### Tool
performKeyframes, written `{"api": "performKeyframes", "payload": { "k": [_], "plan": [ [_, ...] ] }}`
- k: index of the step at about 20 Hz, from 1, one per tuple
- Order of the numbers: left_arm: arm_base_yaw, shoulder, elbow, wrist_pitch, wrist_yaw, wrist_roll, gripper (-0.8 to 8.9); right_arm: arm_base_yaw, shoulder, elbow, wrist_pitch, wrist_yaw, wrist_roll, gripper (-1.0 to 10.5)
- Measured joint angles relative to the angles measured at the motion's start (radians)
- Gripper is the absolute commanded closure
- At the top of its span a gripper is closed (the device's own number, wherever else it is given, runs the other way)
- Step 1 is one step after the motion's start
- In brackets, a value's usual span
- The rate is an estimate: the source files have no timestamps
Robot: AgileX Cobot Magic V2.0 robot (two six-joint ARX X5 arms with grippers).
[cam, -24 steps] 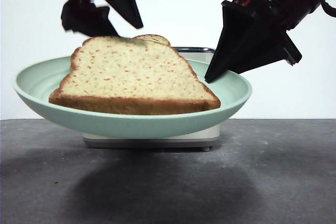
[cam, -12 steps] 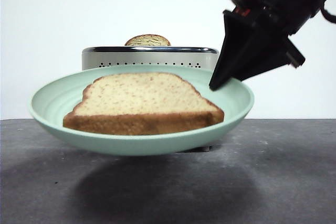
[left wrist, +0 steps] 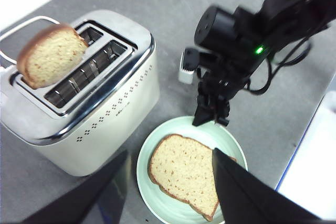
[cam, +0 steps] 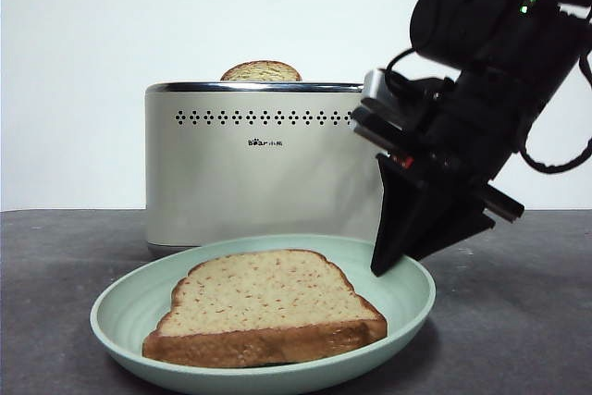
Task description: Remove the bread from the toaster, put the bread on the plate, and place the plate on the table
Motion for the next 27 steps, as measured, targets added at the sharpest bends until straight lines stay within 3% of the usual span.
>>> {"api": "performKeyframes", "payload": {
  "k": [4, 7, 9, 14, 22, 24, 27],
  "plan": [
    [0.0, -0.014, 0.0, -0.001, 0.0, -0.011, 5.55, 0.0, 0.003, 0.002, 0.003, 0.029, 0.001, 9.2],
    [0.0, -0.012, 0.0, -0.006, 0.0, -0.015, 5.55, 0.0, 0.003, 0.002, 0.002, 0.048, 0.001, 7.4],
    [0.0, -0.012, 0.0, -0.01, 0.0, -0.017, 5.55, -0.003, 0.003, 0.002, -0.002, 0.049, 0.002, 7.0],
    [0.0, -0.012, 0.0, -0.01, 0.0, -0.017, 5.56, -0.001, -0.085, 0.002, -0.058, 0.061, 0.004, 7.0],
    [0.0, -0.01, 0.0, -0.01, 0.0, -0.021, 5.9, 0.048, -0.568, 0.006, -0.192, 0.11, 0.006, 7.2],
    [0.0, -0.004, 0.0, -0.01, 0.0, -0.024, 5.96, 0.079, -0.674, 0.007, -0.216, 0.153, 0.007, 7.6],
    [0.0, 0.014, 0.0, -0.021, 0.0, -0.025, 6.65, 0.129, -0.786, 0.007, -0.253, 0.156, 0.008, 9.3]
  ]
}}
